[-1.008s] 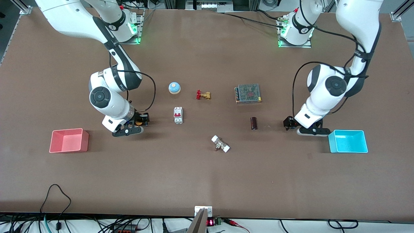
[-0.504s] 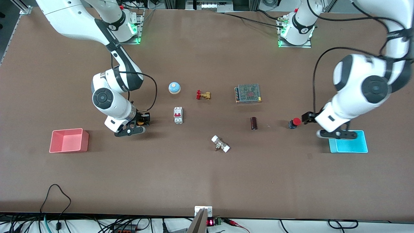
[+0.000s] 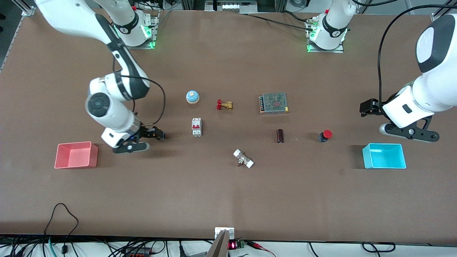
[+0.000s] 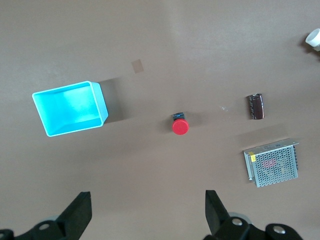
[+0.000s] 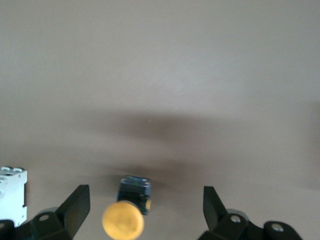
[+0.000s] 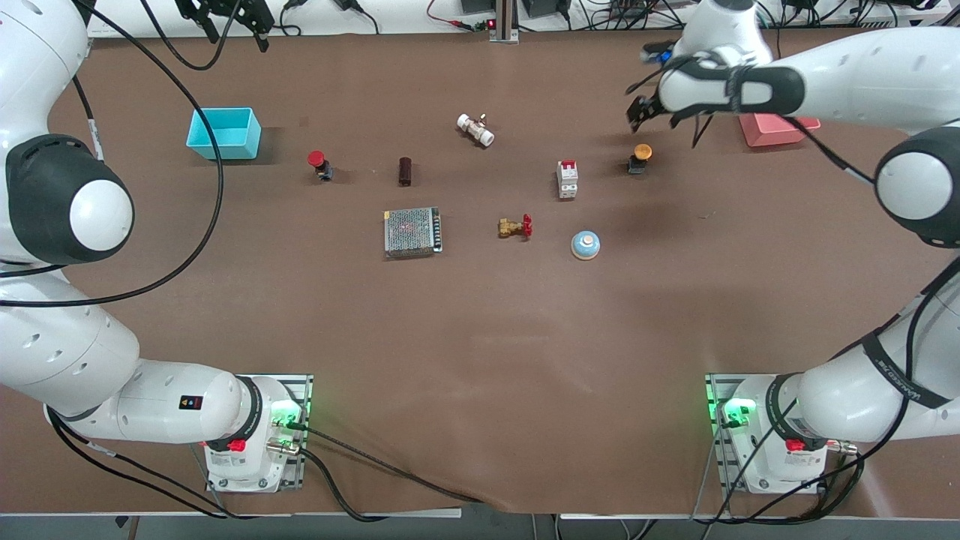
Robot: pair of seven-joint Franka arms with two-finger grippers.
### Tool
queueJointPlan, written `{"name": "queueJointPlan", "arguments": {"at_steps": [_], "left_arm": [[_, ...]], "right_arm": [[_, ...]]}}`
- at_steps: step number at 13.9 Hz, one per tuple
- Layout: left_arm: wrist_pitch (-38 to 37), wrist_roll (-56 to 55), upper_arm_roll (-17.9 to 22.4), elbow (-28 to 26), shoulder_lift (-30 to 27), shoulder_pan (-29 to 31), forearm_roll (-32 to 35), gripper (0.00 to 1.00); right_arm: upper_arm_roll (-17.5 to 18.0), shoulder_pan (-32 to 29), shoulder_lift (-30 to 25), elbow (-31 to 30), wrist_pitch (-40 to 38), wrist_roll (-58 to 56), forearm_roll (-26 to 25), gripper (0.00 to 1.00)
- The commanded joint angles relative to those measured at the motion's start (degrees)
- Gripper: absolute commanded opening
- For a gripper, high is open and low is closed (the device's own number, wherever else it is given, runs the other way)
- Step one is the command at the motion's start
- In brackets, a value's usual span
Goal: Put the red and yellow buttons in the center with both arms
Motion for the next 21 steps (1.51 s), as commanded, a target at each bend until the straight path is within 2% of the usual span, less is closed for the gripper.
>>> {"name": "queueJointPlan", "arguments": {"at_steps": [1, 3, 4, 6, 8, 9, 10, 11, 15, 17, 21], "left_arm": [[0.97, 4.77, 0.18, 2.42, 2.03, 3.77, -8.63, 1.00], [5.28, 3.99, -0.16, 4.89, 2.48, 3.78, -1.22, 1.00], [5.21, 3.03, -0.78, 4.98, 2.21, 3.34, 0.73, 1.00], [2.67, -1.70, -1.57, 3.59, -0.93, 2.64, 1.54, 1.00], [6.58, -3.31, -1.84, -3.41, -5.23, 2.98, 1.54, 1.00], [12.27, -3.22, -1.84, -10.68, -9.44, 3.16, 1.54, 1.00], [15.28, -3.66, -1.84, -16.58, -13.48, 3.07, 1.54, 1.00], [15.14, -3.84, -2.01, -18.03, -14.65, 3.07, 1.45, 1.00], [5.48, -4.45, -2.19, -13.84, -14.67, 3.07, 0.57, 1.00], [5.38, -4.37, -2.10, -13.39, -14.40, 3.07, 0.57, 1.00], [3.63, -5.24, -2.19, -13.39, -14.49, 3.07, 0.57, 1.00]], "right_arm": [[0.24, -3.12, -9.17, 1.01, -8.75, -0.16, 1.69, 1.00], [-0.20, -5.58, -12.26, 6.80, -19.55, -0.43, 2.31, 1.00], [-0.81, -6.20, -13.14, 10.92, -25.95, -0.60, 2.22, 1.00], [-4.06, -6.21, -14.63, 16.83, -33.81, -1.04, 2.22, 1.00], [-6.08, -6.29, -15.60, 20.44, -41.18, -1.04, 2.31, 1.00], [-6.79, -6.38, -16.83, 20.54, -45.05, -2.26, 2.39, 1.00], [-7.41, -6.29, -18.23, 20.37, -45.87, -4.97, 2.57, 1.00], [-7.50, -6.29, -18.42, 20.37, -45.53, -5.08, 2.66, 1.00], [-11.00, -3.23, -18.77, 19.75, -44.65, -5.00, 4.41, 1.00], [-13.81, 0.11, -18.51, 19.92, -45.00, -4.82, 4.42, 1.00], [-14.27, 1.35, -18.16, 20.19, -44.56, -5.44, 4.33, 1.00]]}}
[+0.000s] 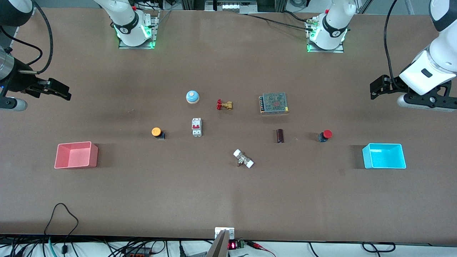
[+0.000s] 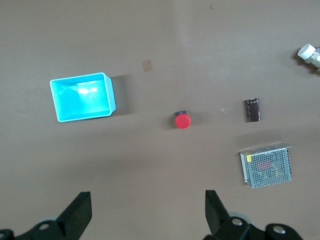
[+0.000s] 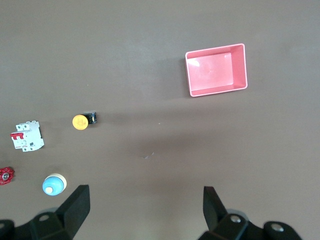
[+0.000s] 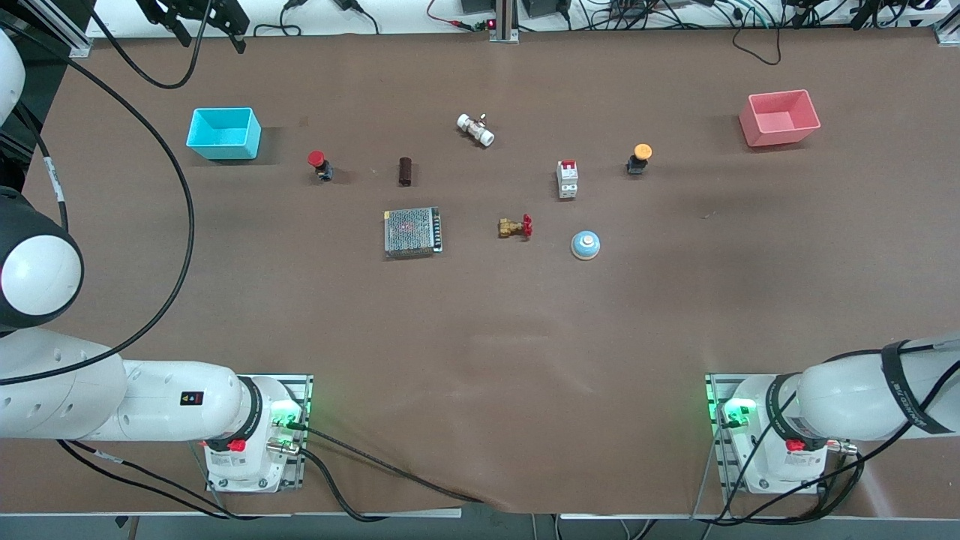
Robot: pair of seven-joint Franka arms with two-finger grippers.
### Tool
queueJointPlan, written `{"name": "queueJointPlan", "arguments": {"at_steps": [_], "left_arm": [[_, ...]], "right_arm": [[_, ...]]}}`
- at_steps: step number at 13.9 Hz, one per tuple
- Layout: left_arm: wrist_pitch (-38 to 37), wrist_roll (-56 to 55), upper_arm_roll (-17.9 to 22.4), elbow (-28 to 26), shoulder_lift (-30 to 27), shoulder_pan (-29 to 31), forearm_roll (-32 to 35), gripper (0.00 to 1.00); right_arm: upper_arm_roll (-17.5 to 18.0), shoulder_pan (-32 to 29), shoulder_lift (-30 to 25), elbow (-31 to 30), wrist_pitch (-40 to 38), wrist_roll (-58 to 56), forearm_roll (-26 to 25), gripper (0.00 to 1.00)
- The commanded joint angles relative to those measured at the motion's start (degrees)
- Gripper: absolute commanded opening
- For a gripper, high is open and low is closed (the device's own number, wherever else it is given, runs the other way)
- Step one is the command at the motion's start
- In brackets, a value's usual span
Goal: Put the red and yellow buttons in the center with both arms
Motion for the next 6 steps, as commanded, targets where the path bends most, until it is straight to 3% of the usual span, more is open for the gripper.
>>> {"name": "queueJointPlan", "arguments": {"at_steps": [1, 6], "left_arm": [[-1.78, -1.29, -0.38, 0.79, -0.10, 0.27, 0.03, 1.00], [-1.43, -0.50, -0.21, 0.79, 0.07, 0.53, -2.43, 1.00]], "right_arm": [[-1.10, 1.35, 0.02, 0.21, -0.13, -0.55, 0.81, 1.00], [-1.19, 1.26, 0.11, 0.21, -0.22, -1.08, 0.46, 1.00]]}}
